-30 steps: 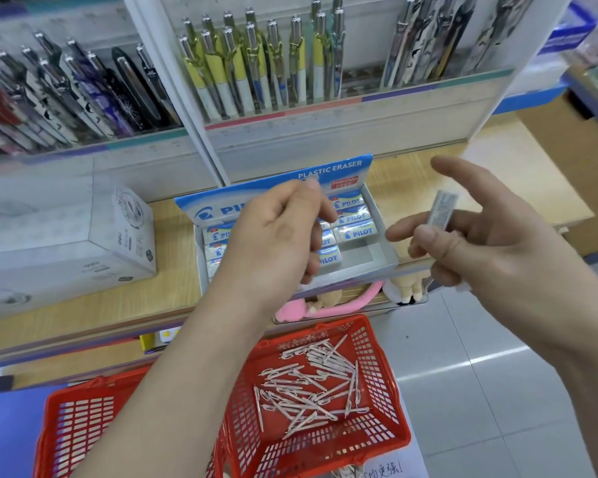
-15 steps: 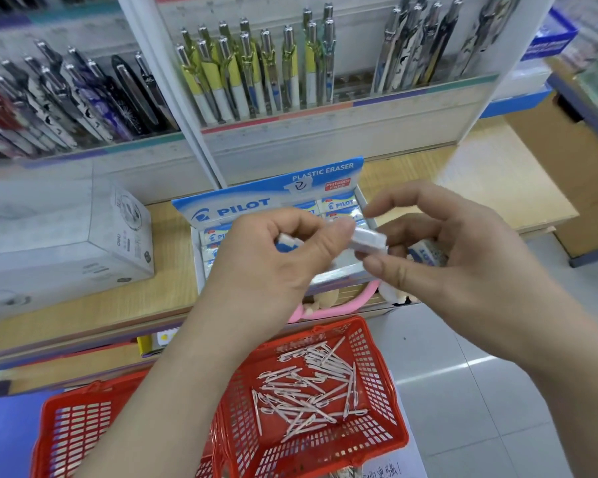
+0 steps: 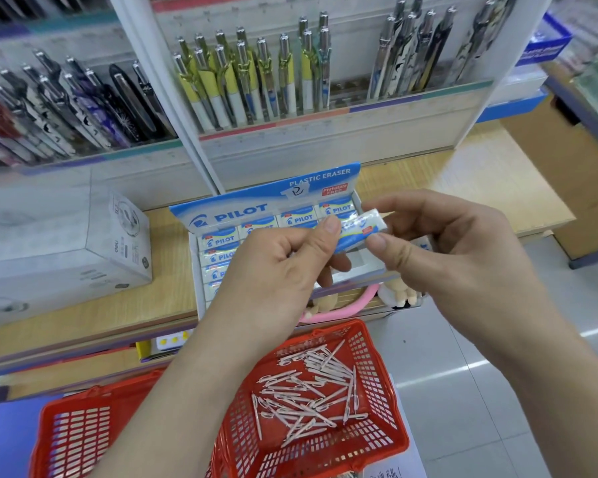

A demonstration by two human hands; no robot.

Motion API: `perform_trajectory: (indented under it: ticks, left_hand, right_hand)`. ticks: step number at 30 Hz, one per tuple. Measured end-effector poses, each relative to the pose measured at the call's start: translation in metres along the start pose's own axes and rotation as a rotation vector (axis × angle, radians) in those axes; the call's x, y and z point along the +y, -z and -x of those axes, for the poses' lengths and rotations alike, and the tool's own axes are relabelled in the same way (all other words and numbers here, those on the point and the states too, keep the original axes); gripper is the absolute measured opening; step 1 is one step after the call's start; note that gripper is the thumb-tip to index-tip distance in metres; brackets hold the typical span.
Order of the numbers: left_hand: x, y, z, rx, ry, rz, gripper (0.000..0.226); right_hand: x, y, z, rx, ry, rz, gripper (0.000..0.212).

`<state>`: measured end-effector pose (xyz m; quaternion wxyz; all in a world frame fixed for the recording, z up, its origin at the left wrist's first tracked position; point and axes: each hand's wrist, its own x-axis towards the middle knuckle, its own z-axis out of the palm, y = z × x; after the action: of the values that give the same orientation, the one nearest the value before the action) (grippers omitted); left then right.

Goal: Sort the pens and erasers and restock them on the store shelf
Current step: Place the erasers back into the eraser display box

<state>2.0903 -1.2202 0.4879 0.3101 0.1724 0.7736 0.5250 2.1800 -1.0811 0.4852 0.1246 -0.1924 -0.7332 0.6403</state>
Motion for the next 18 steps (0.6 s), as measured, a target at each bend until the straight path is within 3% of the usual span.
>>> perform_trajectory:
  ticks: [4,7,10,11,14,18]
  left_hand:
    - [0.000,-0.005,0.000,-0.060,-0.032,-0.055,0.044]
    - [-0.003,-0.009,0.000,-0.038,-0.124,-0.178,0.046]
    - [0.001,0.001,0.000,0.070,-0.177,-0.131,0.020]
    - [0.003,0.006,-0.001,0.043,-0.164,-0.053,0.007]
    - [0.011,0.014,-0.001,-0.219,-0.115,0.045,0.034]
    - [0.022,0.021,-0.006,-0.376,-0.138,-0.050,0.031]
  right_hand:
    - [0.004,-0.006,0.000,-0.065,-0.056,-0.257,0.032]
    - [0.008,-0.008,-0.002,-0.030,-0.088,-0.306,0.042]
    - [0.006,0.000,-0.006,-0.055,-0.154,-0.326,0.058]
    - [0.005,0.003,-0.007,-0.106,-0.173,-0.327,0.061]
    - [0.002,0.007,-0.008,-0.284,-0.203,-0.312,0.064]
    - [0.000,0.012,-0.010,-0.421,-0.214,-0.258,0.062]
